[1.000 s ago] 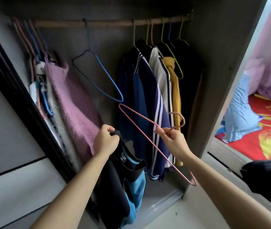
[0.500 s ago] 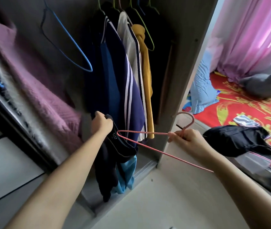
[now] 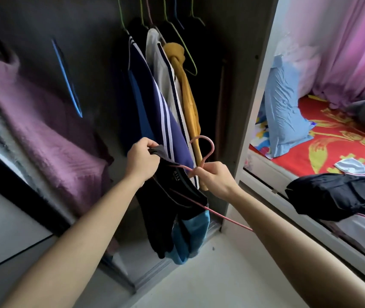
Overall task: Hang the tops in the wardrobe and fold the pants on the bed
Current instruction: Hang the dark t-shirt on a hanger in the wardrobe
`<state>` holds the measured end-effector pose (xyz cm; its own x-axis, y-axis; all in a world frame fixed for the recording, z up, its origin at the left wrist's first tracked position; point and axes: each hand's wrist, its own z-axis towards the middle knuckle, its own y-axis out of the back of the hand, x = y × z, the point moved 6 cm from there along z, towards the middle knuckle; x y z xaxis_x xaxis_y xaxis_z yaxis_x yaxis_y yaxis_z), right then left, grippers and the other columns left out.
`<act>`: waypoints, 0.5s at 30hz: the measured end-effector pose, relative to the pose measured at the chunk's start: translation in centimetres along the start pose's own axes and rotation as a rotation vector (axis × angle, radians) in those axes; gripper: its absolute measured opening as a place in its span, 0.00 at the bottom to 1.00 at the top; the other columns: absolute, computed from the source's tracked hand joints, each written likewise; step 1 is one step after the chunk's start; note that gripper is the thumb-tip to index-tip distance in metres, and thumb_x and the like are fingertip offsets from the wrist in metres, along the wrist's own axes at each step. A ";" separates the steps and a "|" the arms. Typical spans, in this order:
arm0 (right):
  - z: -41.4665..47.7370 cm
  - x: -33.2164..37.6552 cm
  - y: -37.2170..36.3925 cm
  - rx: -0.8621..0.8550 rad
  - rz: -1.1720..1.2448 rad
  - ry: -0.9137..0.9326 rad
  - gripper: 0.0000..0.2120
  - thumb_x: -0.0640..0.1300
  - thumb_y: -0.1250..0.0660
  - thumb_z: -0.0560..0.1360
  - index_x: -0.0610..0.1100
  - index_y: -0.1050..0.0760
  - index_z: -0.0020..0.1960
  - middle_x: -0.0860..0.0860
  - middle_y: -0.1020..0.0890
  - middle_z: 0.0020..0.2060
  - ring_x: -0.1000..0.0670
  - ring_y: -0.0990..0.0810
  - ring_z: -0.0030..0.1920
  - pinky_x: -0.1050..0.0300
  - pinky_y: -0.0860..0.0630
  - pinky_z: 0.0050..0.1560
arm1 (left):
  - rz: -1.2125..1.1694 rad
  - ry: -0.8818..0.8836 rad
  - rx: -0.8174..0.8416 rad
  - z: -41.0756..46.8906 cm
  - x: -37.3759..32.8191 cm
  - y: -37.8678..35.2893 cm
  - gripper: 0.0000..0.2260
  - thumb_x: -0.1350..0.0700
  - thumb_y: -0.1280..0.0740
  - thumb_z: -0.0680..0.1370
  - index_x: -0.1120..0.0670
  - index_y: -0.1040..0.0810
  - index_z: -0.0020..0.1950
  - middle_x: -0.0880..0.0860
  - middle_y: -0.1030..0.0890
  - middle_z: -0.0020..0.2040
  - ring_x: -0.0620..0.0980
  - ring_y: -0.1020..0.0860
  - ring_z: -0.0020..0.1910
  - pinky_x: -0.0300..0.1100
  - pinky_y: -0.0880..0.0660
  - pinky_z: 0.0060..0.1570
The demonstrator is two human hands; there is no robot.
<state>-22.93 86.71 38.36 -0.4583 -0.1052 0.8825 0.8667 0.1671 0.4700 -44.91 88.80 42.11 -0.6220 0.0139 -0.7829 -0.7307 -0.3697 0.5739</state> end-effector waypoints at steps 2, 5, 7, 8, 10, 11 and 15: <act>0.0 1.1 0.8 -0.013 0.065 0.060 0.13 0.48 0.35 0.78 0.44 0.15 0.43 0.49 0.29 0.25 0.52 0.32 0.28 0.56 0.33 0.33 | 0.012 0.005 -0.019 0.0 -0.4 0.6 0.16 0.68 0.39 0.69 0.47 0.22 0.44 0.43 0.20 0.41 0.46 0.22 0.42 0.36 0.29 0.38; -0.2 1.6 1.4 0.007 0.124 0.089 0.11 0.43 0.36 0.78 0.44 0.15 0.50 0.53 0.26 0.26 0.54 0.29 0.26 0.58 0.29 0.31 | -0.035 0.020 -0.067 -0.5 -1.3 0.8 0.19 0.70 0.38 0.68 0.45 0.20 0.40 0.44 0.18 0.40 0.46 0.20 0.42 0.35 0.27 0.39; -0.4 1.4 1.5 0.034 0.157 0.097 0.12 0.38 0.38 0.78 0.43 0.16 0.52 0.50 0.24 0.27 0.54 0.25 0.25 0.61 0.27 0.29 | -0.086 0.054 -0.111 -1.0 -1.7 0.6 0.19 0.69 0.38 0.68 0.44 0.20 0.39 0.43 0.17 0.40 0.45 0.19 0.43 0.34 0.26 0.40; -0.5 1.3 1.8 0.035 0.173 0.103 0.12 0.37 0.38 0.78 0.42 0.16 0.52 0.49 0.24 0.28 0.54 0.24 0.25 0.63 0.27 0.28 | -0.095 0.053 -0.123 -1.3 -2.0 0.4 0.18 0.68 0.37 0.69 0.43 0.20 0.38 0.41 0.18 0.39 0.45 0.19 0.43 0.33 0.27 0.41; -0.4 1.2 2.3 0.027 0.210 0.115 0.12 0.35 0.39 0.78 0.41 0.17 0.52 0.47 0.23 0.28 0.52 0.23 0.26 0.63 0.26 0.28 | -0.034 -0.014 -0.142 -2.0 -2.9 0.0 0.11 0.62 0.33 0.71 0.45 0.17 0.41 0.39 0.19 0.39 0.46 0.19 0.45 0.34 0.29 0.43; -0.2 1.2 2.5 0.028 0.234 0.123 0.12 0.35 0.38 0.78 0.42 0.17 0.53 0.46 0.23 0.29 0.50 0.22 0.27 0.61 0.25 0.30 | 0.076 -0.091 -0.177 -2.4 -3.6 0.0 0.08 0.58 0.32 0.73 0.47 0.16 0.45 0.40 0.19 0.42 0.48 0.20 0.47 0.37 0.30 0.45; 0.0 1.7 2.7 0.090 0.355 0.176 0.11 0.35 0.36 0.78 0.43 0.16 0.51 0.43 0.20 0.30 0.47 0.21 0.29 0.55 0.19 0.37 | 0.541 -0.361 -0.237 -2.6 -4.6 0.0 0.11 0.55 0.35 0.72 0.55 0.17 0.51 0.53 0.18 0.52 0.58 0.24 0.57 0.54 0.36 0.59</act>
<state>-21.33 86.98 41.16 -0.0861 -0.1906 0.9779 0.9408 0.3075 0.1428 -41.28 86.30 45.12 -0.9665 0.0635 -0.2487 -0.2355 -0.6047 0.7608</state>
